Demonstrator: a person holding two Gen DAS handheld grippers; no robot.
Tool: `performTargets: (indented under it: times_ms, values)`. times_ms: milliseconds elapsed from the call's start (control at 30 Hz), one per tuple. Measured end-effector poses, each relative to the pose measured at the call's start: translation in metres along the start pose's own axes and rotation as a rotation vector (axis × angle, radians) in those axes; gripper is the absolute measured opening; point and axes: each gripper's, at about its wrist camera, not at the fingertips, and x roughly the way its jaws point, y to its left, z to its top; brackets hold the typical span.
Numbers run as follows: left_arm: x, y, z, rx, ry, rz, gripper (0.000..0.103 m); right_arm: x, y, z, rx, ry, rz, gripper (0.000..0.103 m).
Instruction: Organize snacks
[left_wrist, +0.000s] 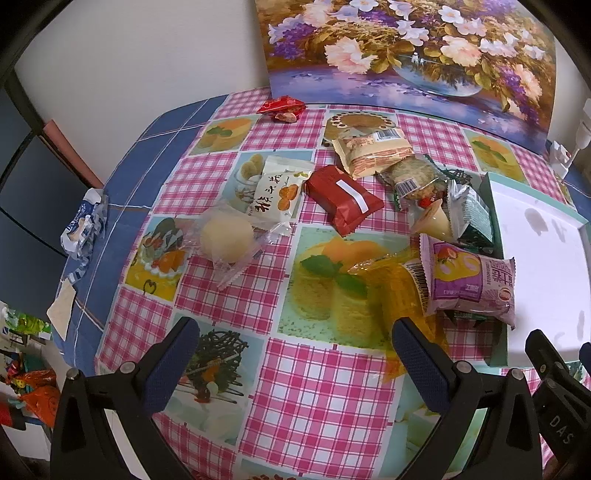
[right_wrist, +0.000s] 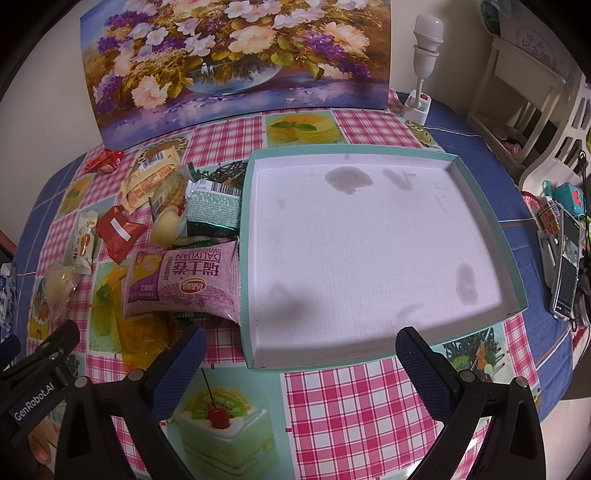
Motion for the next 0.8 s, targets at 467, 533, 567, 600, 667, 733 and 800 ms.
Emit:
performTargets:
  times_ms: [467, 533, 567, 600, 667, 733, 800]
  values:
    - [0.021, -0.013, 0.008, -0.032, 0.060, -0.021, 0.103, 0.019, 0.000, 0.021, 0.047, 0.000, -0.091, 0.103]
    - [0.026, -0.017, 0.010, -0.046, 0.074, -0.056, 0.103, 0.026, -0.005, 0.027, 0.075, 0.010, -0.101, 0.103]
    - [0.029, -0.019, 0.011, -0.048, 0.081, -0.069, 0.103, 0.028, -0.007, 0.029, 0.083, 0.013, -0.107, 0.103]
    - [0.030, -0.022, 0.012, -0.043, 0.084, -0.079, 0.103, 0.031, -0.008, 0.031, 0.089, 0.017, -0.115, 0.103]
    - [0.031, -0.031, 0.014, -0.018, 0.079, -0.085, 0.103, 0.036, -0.010, 0.035, 0.104, 0.024, -0.120, 0.103]
    - [0.034, -0.040, 0.015, 0.008, 0.079, -0.096, 0.103, 0.038, -0.011, 0.038, 0.111, 0.025, -0.118, 0.103]
    - [0.038, -0.045, 0.015, 0.021, 0.089, -0.105, 0.103, 0.039, -0.010, 0.039, 0.109, 0.024, -0.111, 0.103]
